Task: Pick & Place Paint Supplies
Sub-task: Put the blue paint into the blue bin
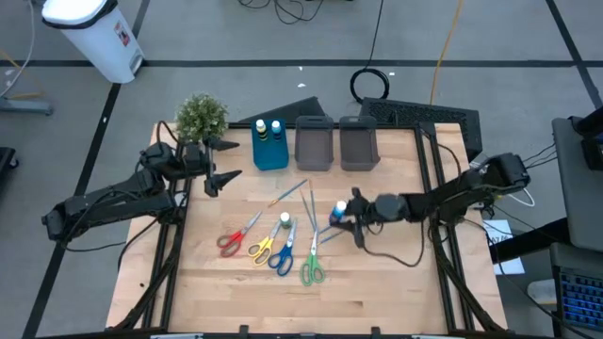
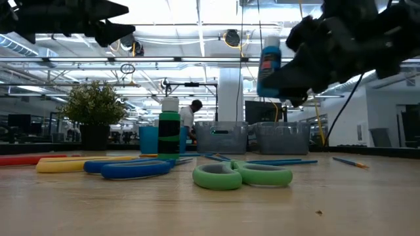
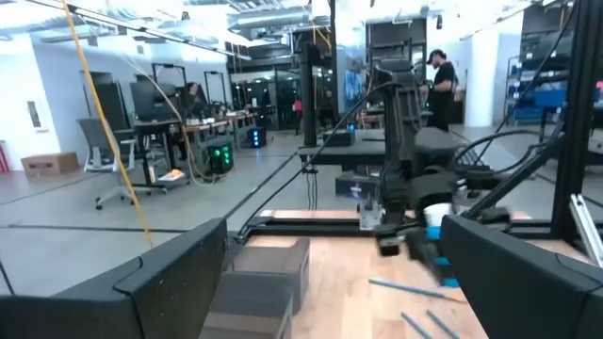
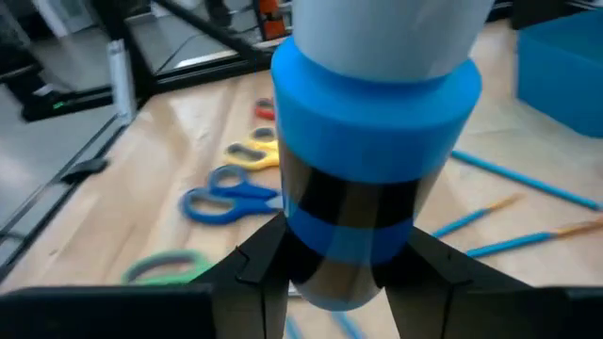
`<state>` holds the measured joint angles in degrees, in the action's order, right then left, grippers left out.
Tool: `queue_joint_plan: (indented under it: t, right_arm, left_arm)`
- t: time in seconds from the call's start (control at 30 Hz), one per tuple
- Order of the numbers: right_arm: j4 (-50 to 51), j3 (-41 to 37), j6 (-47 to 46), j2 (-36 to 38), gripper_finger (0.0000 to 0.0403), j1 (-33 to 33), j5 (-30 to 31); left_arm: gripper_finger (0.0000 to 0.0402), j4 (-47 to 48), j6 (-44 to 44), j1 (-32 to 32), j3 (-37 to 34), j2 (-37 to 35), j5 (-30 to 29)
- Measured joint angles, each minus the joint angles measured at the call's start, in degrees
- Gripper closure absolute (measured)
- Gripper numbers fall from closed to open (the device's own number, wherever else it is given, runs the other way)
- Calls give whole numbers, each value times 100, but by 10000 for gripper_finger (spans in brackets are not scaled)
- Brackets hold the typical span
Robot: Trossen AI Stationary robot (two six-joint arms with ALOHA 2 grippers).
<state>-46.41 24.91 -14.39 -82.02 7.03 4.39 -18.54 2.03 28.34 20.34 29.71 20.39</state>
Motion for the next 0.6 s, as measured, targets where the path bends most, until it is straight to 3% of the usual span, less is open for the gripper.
queue_joint_plan:
  t: [0.27, 0.43, 0.6]
  right_arm:
    - [931, 226, 6, -2, 277, -964, -749]
    - [1323, 343, 199, -2, 277, -1035, -770]
    - [1364, 343, 661, 0, 277, -1045, -750]
  left_arm:
    - [5, -803, -484, -87, 0, 334, 53]
    - [5, -1475, -1718, -203, 0, 566, 58]
    - [5, -1581, -1927, -216, 0, 636, 58]
